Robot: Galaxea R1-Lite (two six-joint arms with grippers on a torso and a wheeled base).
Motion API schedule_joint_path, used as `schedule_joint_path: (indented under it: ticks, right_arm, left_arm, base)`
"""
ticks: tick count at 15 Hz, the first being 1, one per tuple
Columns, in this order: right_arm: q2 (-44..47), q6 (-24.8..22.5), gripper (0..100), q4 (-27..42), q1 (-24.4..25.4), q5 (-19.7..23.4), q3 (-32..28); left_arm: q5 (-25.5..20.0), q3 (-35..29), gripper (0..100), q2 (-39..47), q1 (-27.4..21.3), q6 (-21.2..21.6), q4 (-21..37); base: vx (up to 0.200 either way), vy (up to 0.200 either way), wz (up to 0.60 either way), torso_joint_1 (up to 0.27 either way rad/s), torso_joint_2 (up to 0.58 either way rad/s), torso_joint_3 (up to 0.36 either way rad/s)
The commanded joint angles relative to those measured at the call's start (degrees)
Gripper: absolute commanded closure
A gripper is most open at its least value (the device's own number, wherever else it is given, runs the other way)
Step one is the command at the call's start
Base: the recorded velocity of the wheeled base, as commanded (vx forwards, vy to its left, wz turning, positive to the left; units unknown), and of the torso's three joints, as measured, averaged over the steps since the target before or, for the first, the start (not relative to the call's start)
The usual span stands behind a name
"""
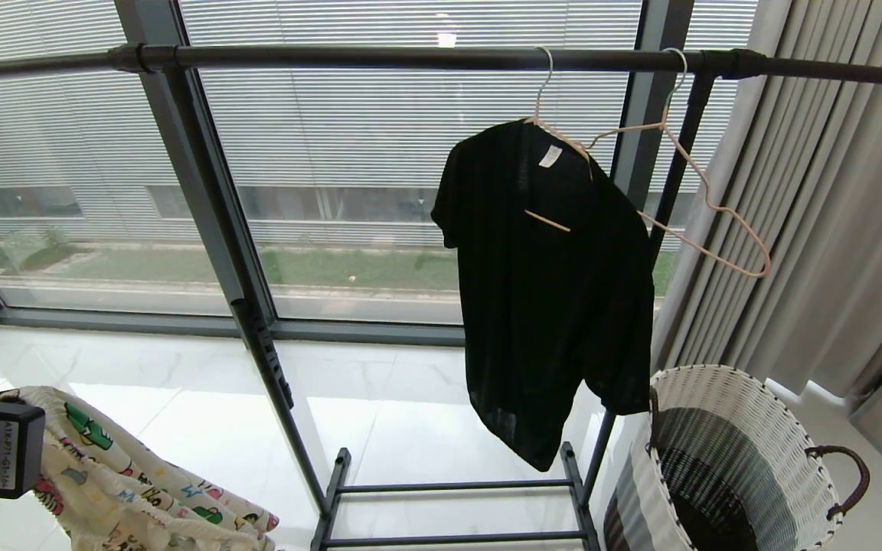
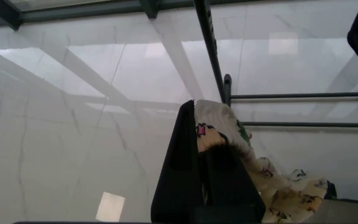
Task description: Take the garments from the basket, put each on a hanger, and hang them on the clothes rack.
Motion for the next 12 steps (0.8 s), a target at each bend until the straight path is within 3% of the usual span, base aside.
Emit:
schedule_joint_path:
  ticks: [1, 12]
  right_arm:
    - [1.24, -0.28, 0, -1.11, 0.02, 0.06, 0.01]
    - [4.66, -0.19, 0, -6.3, 0.02, 0.14, 0.19]
  left_arm:
    - [0.03, 0.03, 100, -0.19, 0.0, 0.22, -0.09]
    - [0.12, 0.03, 100, -0.28, 0.0, 1.36, -0.09]
  base:
    - [0.0, 0.0, 0.0, 0.203, -0.48, -0.29]
    - [0.0, 0.0, 0.0, 0.223, -0.5, -0.284]
